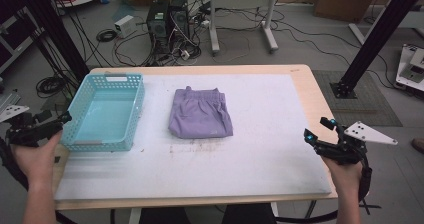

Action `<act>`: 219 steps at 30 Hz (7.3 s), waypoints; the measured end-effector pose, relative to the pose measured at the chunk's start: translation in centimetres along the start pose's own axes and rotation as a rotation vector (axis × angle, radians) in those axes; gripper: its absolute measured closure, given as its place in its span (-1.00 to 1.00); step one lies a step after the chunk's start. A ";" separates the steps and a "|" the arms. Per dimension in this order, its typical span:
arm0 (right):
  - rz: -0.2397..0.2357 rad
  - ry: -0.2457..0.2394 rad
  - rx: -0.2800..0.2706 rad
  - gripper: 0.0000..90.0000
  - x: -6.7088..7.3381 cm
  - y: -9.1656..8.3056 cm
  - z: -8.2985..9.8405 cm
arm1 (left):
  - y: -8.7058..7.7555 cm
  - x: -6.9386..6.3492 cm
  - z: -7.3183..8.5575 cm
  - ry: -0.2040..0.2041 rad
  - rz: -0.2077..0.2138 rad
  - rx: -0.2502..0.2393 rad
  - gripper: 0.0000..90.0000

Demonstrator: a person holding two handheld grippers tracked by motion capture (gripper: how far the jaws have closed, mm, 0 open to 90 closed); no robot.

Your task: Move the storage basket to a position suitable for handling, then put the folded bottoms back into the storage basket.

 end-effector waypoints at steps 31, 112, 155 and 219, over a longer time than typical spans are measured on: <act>-0.048 -0.030 0.030 -0.49 1.3 2.1 0.0 | 0.8 -23.5 0.9 0.378 0.526 -0.058 -0.49; -0.203 -0.039 0.294 -0.42 6.8 25.9 -8.2 | 14.3 -25.4 5.0 -0.017 0.349 0.245 -0.26; -0.252 0.149 0.548 0.77 8.2 34.1 -7.8 | 15.8 -27.3 5.4 -0.064 0.392 0.415 0.95; -0.291 -0.036 0.237 0.79 19.3 25.9 -22.2 | 1.1 -15.9 -5.9 -0.001 0.333 0.105 0.96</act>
Point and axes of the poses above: each handheld gripper's, and its own axes: y roughly forward along the jaws, z roughly out of its underside, x roughly to its left, the point moved 5 cm from there along y, roughly forward along the jaws, and after that the axes turned 11 degrees about x, right-handed, at the moved point
